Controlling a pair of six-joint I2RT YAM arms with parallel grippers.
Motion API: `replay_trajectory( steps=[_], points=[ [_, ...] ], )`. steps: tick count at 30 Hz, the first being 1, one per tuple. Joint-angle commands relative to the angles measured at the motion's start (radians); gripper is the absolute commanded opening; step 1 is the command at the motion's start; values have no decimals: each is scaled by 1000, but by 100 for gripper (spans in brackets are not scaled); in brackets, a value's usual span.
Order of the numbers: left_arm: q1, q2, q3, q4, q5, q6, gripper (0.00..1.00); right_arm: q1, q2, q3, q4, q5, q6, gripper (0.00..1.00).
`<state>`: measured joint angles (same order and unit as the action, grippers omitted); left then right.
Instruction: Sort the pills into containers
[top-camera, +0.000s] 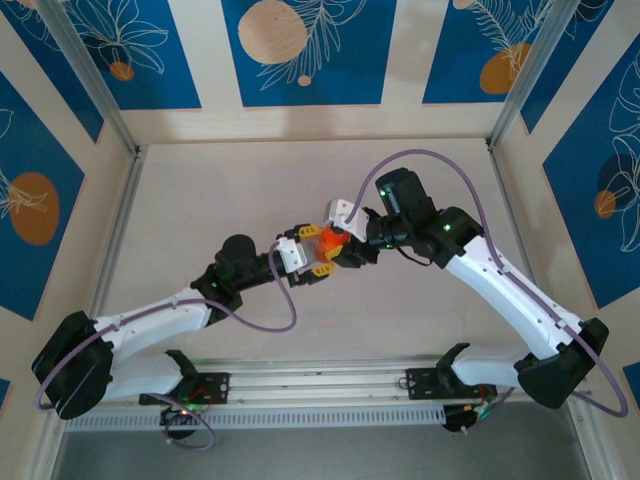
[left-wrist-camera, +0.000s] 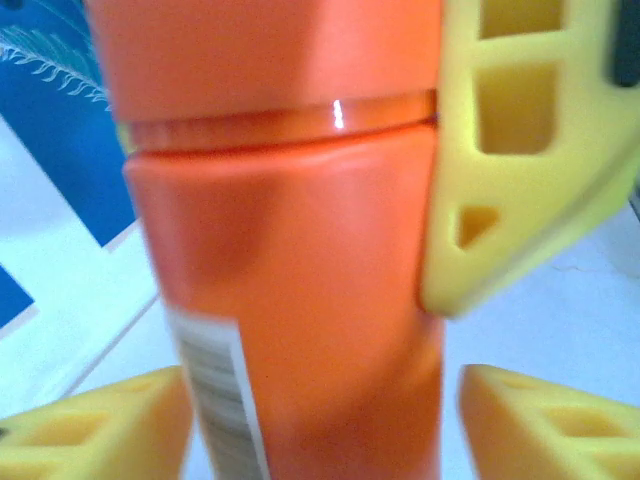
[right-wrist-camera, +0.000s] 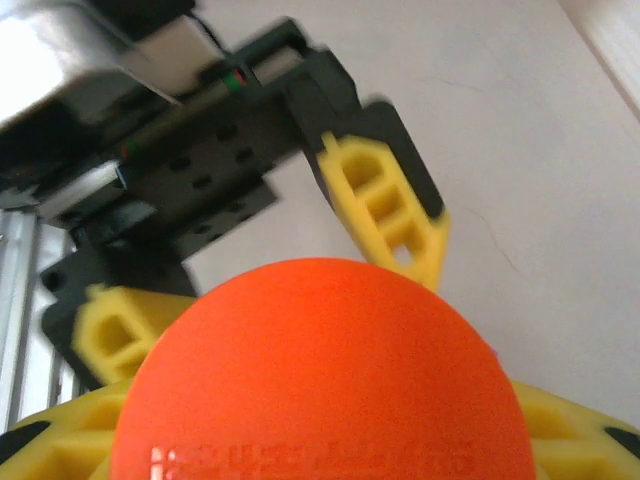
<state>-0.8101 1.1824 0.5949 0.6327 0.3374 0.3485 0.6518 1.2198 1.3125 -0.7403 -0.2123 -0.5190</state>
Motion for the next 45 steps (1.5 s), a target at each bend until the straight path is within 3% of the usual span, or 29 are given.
replay_trajectory(
  steps=[1, 8, 11, 15, 21, 25, 30, 45],
  points=[
    [-5, -10, -17, 45, -47, 21, 100, -22, -28, -5, 24, 1, 74, 8],
    [-4, -30, -43, 85, -103, 22, 100, -78, -20, -21, 60, 42, 125, 6],
    [-5, -65, -78, 109, -180, 19, 100, -119, 4, -43, 119, 140, 156, 6],
    [-5, -120, -120, 112, -361, -15, 100, -188, 76, -77, 221, 289, 209, 6],
    [-2, -204, -178, 74, -748, -135, 100, -277, 211, -111, 392, 349, 268, 6],
    [19, -254, -173, -56, -916, -265, 100, -314, 316, -96, 455, 372, 281, 6],
    [81, -268, -142, -256, -931, -430, 100, -357, 447, -73, 514, 351, 306, 8],
    [124, -210, -182, -224, -881, -551, 100, -358, 690, 64, 546, 318, 352, 12]
  ],
)
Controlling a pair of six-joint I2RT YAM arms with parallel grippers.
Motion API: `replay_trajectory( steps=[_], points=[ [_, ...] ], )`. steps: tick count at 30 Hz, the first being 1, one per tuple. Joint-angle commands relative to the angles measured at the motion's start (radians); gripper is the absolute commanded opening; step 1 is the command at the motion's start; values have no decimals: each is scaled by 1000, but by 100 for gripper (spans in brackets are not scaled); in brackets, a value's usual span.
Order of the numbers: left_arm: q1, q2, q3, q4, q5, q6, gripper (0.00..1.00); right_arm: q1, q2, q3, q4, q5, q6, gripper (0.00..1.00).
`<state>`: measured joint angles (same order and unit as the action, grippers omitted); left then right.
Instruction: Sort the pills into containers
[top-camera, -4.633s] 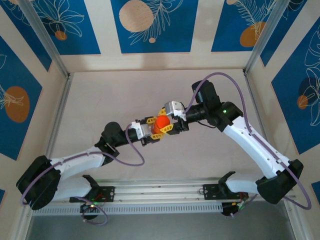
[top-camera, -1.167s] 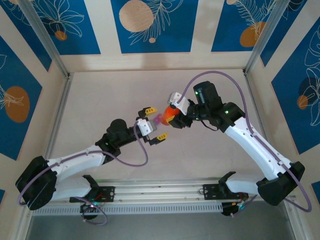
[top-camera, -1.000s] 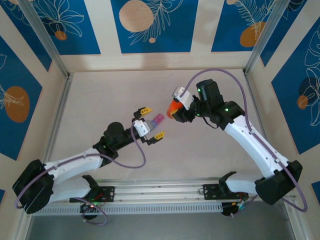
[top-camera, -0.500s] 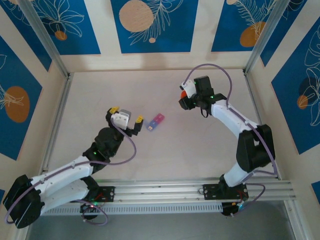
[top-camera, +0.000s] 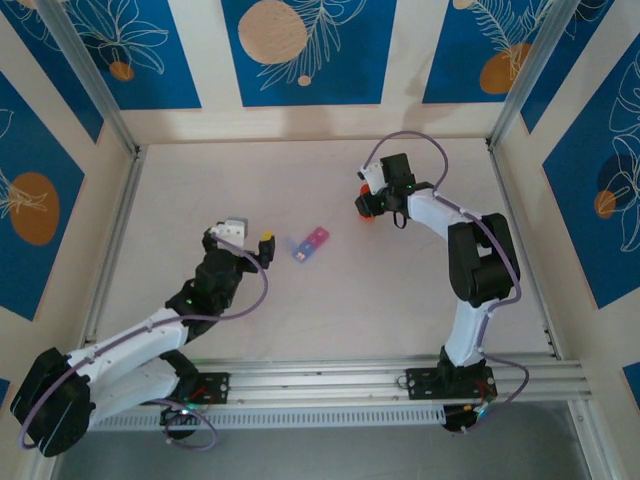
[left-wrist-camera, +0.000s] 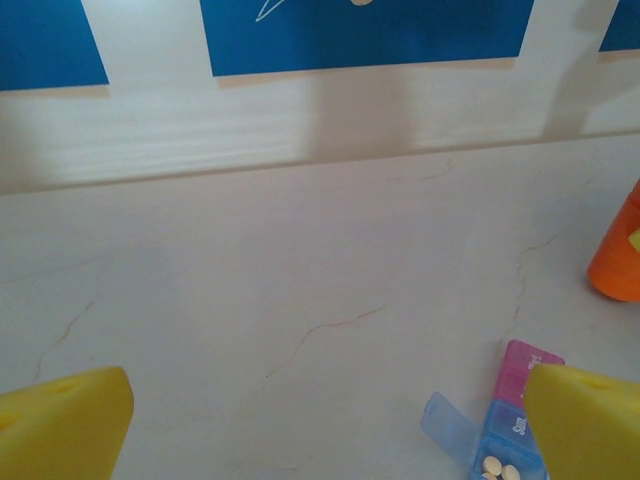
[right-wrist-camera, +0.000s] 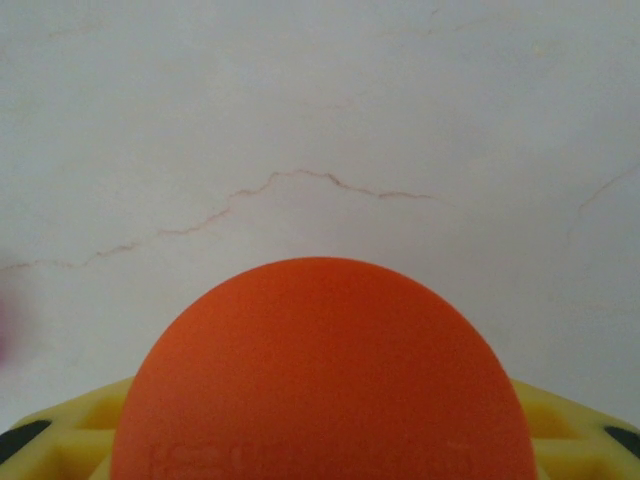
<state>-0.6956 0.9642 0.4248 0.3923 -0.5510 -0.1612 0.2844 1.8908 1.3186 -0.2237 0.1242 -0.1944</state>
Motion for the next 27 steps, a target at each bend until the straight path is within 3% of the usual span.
replay_trajectory(
  steps=[1, 8, 11, 14, 19, 21, 27],
  points=[
    [11, 12, -15, 21, 8, -46, 100, 10, 30, 69, 24, -9, 29, 13],
    [11, 22, -24, 35, 14, -61, 100, 9, 105, 135, 6, -20, 58, 16],
    [11, 18, -26, 32, 14, -60, 100, 16, 116, 146, 2, -4, 69, 24],
    [10, 7, -28, 21, 8, -59, 100, 20, 109, 141, 0, 8, 80, 49],
    [11, -9, -29, -4, 7, -55, 100, 16, 76, 128, -11, -16, 94, 73],
    [12, -13, -29, -12, 0, -56, 100, 12, 57, 120, -19, -34, 102, 90],
    [24, -29, -21, -54, -11, -76, 100, 12, -95, 30, -30, -55, 114, 86]
  ],
)
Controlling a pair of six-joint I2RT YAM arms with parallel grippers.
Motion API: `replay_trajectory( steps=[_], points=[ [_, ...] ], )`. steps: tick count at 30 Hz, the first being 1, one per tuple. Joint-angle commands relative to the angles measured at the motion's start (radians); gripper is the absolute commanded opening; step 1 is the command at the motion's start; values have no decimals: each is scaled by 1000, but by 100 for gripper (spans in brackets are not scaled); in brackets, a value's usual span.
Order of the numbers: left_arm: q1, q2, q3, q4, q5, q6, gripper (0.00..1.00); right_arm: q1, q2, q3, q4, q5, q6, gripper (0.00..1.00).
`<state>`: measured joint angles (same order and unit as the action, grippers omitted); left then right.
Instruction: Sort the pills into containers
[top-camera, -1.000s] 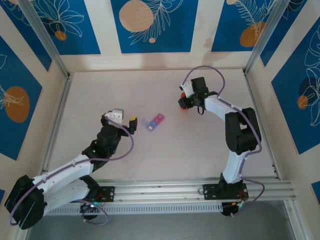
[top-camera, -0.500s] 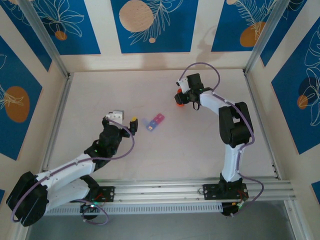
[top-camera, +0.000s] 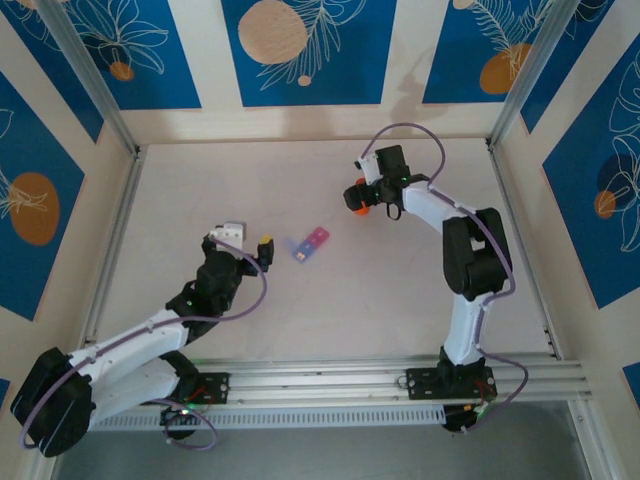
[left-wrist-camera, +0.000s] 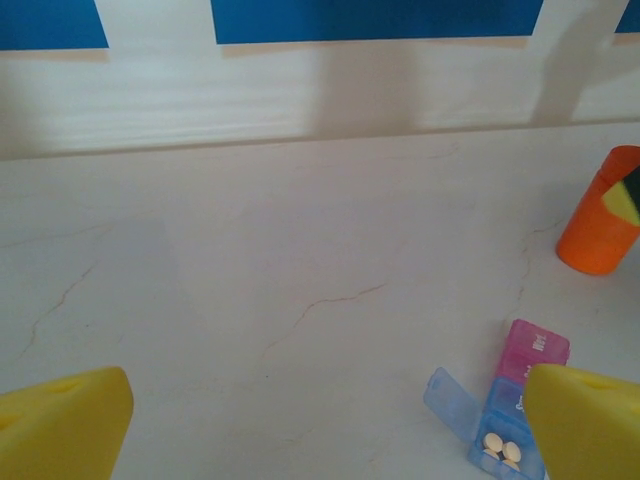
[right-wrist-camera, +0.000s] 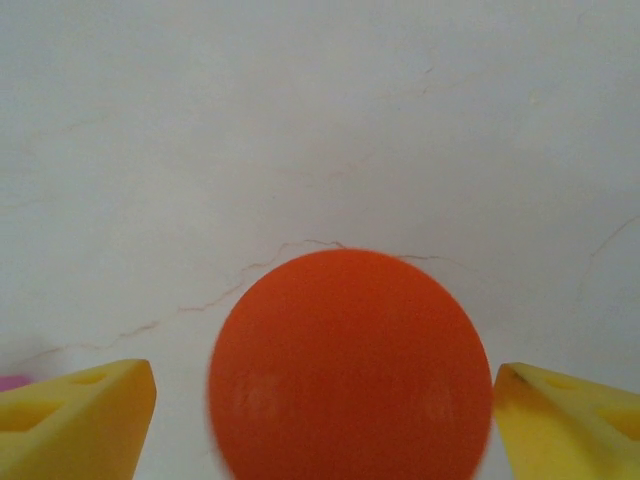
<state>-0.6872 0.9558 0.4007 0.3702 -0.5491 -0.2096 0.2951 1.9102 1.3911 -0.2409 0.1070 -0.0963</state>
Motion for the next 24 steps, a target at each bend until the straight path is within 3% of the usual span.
replay_trajectory(
  steps=[1, 5, 9, 14, 24],
  points=[
    [23, -20, 8, -47, -7, -39, 100, 3, -154, -66, -20, -36, 27, 85],
    [44, -11, 23, -97, 23, -95, 100, 26, -269, -119, -114, -115, 36, 78],
    [67, -12, 24, -129, 53, -160, 100, 98, -304, -117, -203, -188, -57, 73],
    [88, -13, 29, -186, 93, -196, 100, 182, -201, 12, -340, -188, -130, 68],
    [113, -70, -13, -217, 112, -222, 100, 215, 79, 302, -541, -253, -132, 69]
  ],
)
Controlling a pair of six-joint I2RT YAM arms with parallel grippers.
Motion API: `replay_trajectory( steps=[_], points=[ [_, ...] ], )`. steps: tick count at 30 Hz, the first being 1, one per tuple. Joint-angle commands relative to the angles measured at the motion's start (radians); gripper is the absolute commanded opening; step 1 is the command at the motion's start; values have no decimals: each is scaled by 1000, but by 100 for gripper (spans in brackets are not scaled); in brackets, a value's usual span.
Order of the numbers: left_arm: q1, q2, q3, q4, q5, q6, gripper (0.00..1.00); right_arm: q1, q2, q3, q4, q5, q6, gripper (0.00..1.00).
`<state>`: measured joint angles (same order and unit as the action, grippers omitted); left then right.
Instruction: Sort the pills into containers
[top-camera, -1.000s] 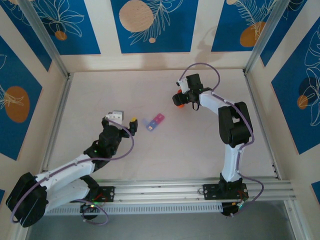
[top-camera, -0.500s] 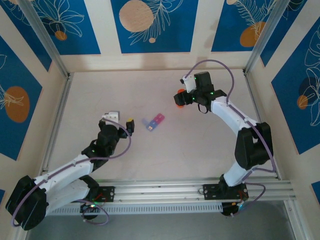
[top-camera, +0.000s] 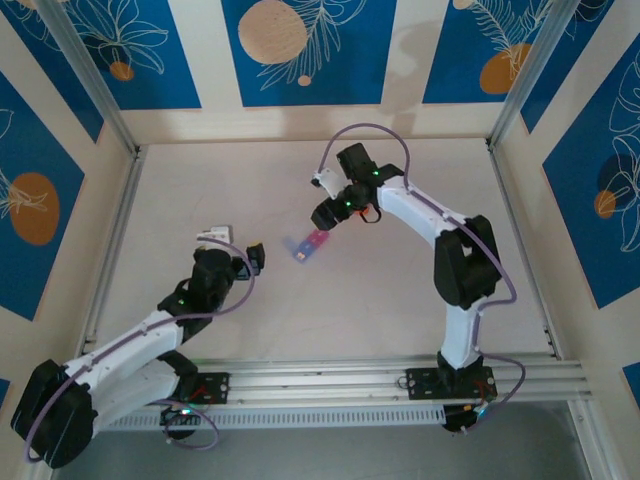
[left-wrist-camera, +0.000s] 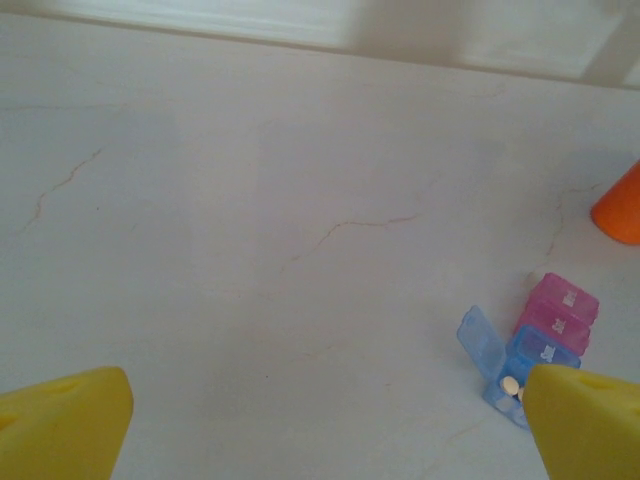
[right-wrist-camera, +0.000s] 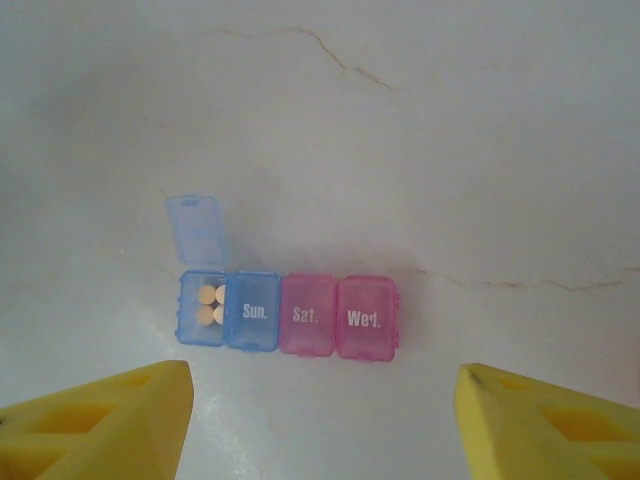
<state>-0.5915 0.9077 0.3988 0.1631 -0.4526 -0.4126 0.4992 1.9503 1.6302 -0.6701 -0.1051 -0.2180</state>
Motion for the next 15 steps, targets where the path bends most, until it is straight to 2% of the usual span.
replay_trajectory(
  steps=[1, 6, 15],
  points=[
    [19, -23, -14, -9, 17, -18, 100, 15, 62, 87, -125, -43, -8, 69],
    [33, -2, -14, 7, 40, -19, 100, 26, 159, 183, -189, -70, -2, 69],
    [45, 27, -20, 35, 61, -12, 100, 25, 269, 249, -238, -28, -14, 72]
  ],
)
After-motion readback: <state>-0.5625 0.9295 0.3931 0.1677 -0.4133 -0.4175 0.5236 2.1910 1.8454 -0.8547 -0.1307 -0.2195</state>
